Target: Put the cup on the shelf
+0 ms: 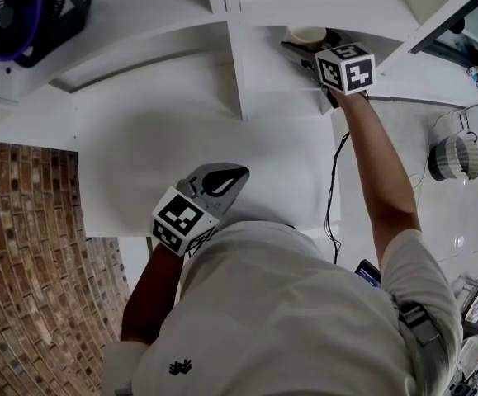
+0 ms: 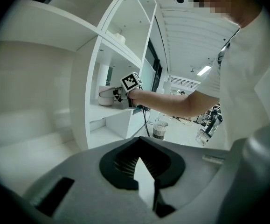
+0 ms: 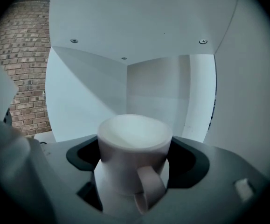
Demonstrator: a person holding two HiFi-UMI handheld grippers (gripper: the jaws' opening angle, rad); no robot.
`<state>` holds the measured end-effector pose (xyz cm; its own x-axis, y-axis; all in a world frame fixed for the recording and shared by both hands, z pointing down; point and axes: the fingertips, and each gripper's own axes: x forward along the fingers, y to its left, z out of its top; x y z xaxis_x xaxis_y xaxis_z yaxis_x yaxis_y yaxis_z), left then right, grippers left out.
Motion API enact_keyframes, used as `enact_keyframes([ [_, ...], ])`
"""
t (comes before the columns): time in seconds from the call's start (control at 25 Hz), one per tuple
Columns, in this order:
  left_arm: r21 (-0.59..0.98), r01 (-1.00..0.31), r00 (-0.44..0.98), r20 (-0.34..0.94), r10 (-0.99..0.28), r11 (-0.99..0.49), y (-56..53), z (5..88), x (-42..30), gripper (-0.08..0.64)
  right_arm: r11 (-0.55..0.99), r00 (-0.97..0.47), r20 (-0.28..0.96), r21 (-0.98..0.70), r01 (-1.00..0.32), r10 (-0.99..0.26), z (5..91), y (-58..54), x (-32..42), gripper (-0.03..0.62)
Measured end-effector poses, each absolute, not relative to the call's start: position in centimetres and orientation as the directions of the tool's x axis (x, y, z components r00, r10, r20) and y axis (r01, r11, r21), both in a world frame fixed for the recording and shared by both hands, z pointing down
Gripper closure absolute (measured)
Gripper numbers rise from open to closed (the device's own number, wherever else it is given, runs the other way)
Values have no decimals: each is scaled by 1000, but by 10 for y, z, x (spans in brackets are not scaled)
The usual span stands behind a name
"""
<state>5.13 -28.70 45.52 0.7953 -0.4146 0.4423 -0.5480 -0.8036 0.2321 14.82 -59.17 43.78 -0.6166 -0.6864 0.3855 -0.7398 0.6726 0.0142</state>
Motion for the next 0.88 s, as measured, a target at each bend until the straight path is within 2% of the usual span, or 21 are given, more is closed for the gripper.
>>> enact_keyframes([
  [0.56,237,-553,793,442,-418,-798,-286,460,45,554,665,-616,354,23,-746,-704,442,-595,148,152],
  [0.88,236,-550,795,443,-415,-801,-279,458,41,554,638,-593,353,17,-770,-724,445,-590,155,126],
])
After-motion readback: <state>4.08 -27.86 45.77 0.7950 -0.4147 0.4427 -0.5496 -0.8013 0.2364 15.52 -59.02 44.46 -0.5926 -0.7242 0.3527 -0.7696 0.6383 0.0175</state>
